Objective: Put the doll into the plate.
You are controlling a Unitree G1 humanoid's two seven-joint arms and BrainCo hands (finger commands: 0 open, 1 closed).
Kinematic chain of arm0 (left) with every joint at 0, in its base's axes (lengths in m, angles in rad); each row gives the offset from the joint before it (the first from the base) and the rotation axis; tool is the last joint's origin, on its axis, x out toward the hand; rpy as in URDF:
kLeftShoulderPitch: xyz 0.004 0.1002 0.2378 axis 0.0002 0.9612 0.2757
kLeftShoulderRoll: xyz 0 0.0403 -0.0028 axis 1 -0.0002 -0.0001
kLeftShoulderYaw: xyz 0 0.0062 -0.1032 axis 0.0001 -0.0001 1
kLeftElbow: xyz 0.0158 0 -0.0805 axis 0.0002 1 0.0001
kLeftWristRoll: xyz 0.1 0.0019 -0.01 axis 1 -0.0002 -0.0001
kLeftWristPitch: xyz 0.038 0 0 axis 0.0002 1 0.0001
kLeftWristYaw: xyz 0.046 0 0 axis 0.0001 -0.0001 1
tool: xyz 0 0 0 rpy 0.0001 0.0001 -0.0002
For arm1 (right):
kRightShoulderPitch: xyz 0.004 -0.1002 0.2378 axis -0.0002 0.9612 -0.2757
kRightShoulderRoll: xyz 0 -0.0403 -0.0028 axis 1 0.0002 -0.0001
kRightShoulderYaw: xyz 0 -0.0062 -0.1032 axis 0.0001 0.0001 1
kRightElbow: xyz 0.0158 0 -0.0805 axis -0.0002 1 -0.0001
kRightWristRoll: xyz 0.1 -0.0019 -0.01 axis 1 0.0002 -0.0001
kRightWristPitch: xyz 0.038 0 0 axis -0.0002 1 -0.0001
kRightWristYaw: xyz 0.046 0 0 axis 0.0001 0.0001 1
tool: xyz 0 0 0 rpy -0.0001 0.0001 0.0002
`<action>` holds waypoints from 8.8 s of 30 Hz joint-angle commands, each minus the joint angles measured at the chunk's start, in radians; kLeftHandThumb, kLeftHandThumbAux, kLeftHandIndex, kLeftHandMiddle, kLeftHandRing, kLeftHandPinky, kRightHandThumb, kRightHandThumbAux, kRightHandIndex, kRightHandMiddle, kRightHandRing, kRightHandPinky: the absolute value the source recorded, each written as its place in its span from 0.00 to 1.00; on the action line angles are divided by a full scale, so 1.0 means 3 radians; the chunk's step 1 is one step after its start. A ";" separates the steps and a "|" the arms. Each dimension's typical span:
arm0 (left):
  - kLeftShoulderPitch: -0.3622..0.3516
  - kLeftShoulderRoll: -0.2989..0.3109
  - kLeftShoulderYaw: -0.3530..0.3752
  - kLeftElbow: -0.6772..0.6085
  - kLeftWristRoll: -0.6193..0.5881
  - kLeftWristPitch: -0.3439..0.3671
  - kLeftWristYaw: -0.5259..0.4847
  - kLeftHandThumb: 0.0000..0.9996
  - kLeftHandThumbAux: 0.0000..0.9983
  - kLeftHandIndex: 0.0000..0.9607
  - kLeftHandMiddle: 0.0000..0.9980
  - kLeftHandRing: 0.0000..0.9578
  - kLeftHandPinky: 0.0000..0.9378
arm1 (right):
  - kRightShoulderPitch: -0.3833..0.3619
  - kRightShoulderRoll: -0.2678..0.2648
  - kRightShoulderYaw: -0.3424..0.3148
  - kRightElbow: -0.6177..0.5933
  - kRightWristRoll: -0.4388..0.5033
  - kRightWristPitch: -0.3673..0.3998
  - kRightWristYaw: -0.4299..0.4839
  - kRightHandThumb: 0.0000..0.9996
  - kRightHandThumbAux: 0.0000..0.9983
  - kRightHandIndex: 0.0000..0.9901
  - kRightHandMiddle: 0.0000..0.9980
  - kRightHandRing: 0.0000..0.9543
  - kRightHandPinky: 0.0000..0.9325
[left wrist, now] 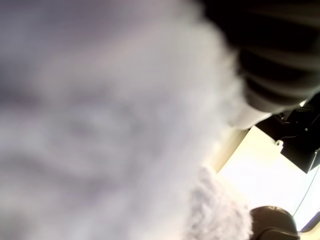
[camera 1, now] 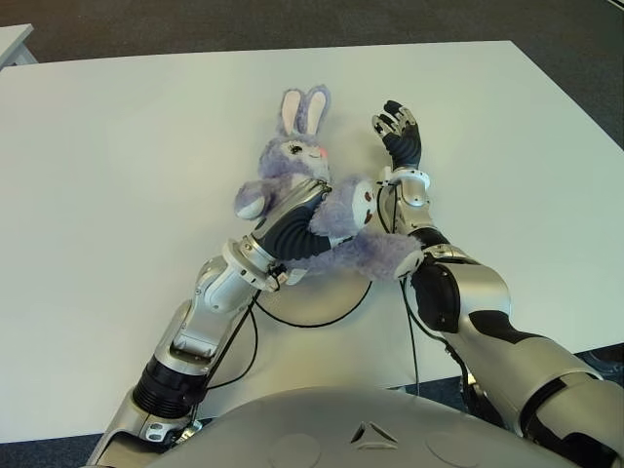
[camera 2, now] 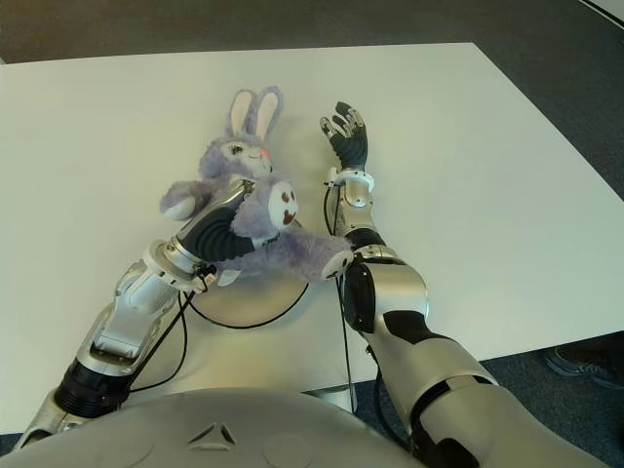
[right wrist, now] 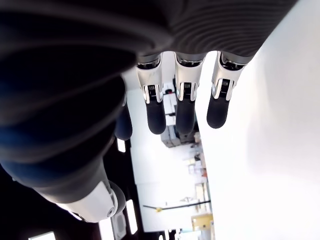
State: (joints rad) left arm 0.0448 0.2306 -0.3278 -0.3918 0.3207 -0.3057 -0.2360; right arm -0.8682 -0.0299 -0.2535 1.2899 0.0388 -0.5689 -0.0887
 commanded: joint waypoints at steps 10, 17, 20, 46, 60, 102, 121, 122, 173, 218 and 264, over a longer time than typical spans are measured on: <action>0.0235 0.0009 -0.0077 0.0037 -0.0062 0.0084 -0.0040 0.80 0.67 0.78 0.85 0.90 0.91 | 0.0079 0.0025 -0.0001 0.0037 0.0002 0.0011 0.0016 0.46 0.80 0.19 0.16 0.15 0.18; 0.0294 -0.0005 -0.0103 0.0036 -0.0090 0.0089 -0.0026 0.79 0.68 0.77 0.85 0.90 0.91 | 0.0079 0.0022 0.0006 0.0038 -0.0006 0.0014 0.0017 0.43 0.80 0.19 0.16 0.15 0.19; 0.0304 -0.0008 -0.0106 0.0033 -0.0086 0.0087 -0.0025 0.79 0.68 0.77 0.86 0.90 0.91 | 0.0079 0.0021 0.0008 0.0038 -0.0009 0.0014 0.0016 0.42 0.80 0.19 0.16 0.15 0.19; 0.0257 -0.0119 -0.0120 0.0303 -0.0184 -0.0114 0.0135 0.74 0.68 0.49 0.76 0.82 0.81 | 0.0078 0.0021 0.0000 0.0036 0.0009 0.0001 0.0036 0.47 0.79 0.19 0.17 0.16 0.19; 0.0246 -0.0045 -0.0106 0.0299 -0.0129 -0.0155 0.0134 0.71 0.69 0.44 0.62 0.64 0.61 | 0.0077 0.0030 -0.0007 0.0037 0.0011 0.0009 0.0038 0.46 0.79 0.20 0.17 0.16 0.19; 0.0320 0.0013 -0.0094 0.0166 -0.0382 0.0052 -0.0037 0.55 0.46 0.21 0.31 0.33 0.32 | 0.0082 0.0040 -0.0004 0.0030 0.0006 -0.0006 0.0028 0.48 0.78 0.20 0.18 0.17 0.20; 0.0391 0.0020 -0.0144 0.0062 -0.0550 0.0094 -0.0094 0.46 0.39 0.03 0.09 0.09 0.11 | 0.0083 0.0046 -0.0007 0.0031 0.0010 -0.0013 0.0022 0.50 0.79 0.20 0.18 0.16 0.20; 0.0392 0.0019 -0.0147 0.0055 -0.0548 0.0102 -0.0092 0.45 0.39 0.02 0.08 0.09 0.11 | 0.0083 0.0047 -0.0007 0.0031 0.0010 -0.0012 0.0021 0.50 0.80 0.20 0.18 0.16 0.20; 0.0172 0.0212 -0.0077 0.0052 -0.0818 -0.0186 -0.0389 0.23 0.27 0.00 0.00 0.00 0.00 | 0.0081 0.0044 0.0004 0.0032 0.0000 0.0007 0.0013 0.50 0.81 0.19 0.17 0.16 0.19; -0.0022 0.0176 0.0111 0.0234 -0.0778 -0.0399 -0.0385 0.24 0.18 0.00 0.00 0.00 0.00 | 0.0090 0.0015 0.0084 0.0035 -0.0092 -0.0008 -0.0034 0.44 0.81 0.19 0.17 0.16 0.20; -0.0007 -0.0163 0.0544 -0.0913 -0.1294 0.1538 -0.0180 0.00 0.27 0.00 0.00 0.00 0.00 | 0.0079 0.0038 0.0046 0.0036 -0.0082 0.0046 -0.0052 0.50 0.80 0.17 0.17 0.16 0.19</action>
State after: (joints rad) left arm 0.0485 0.2245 -0.1480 -0.6907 -0.0190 0.1506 -0.3067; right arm -0.8637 -0.0275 -0.2391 1.2883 0.0090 -0.5754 -0.1066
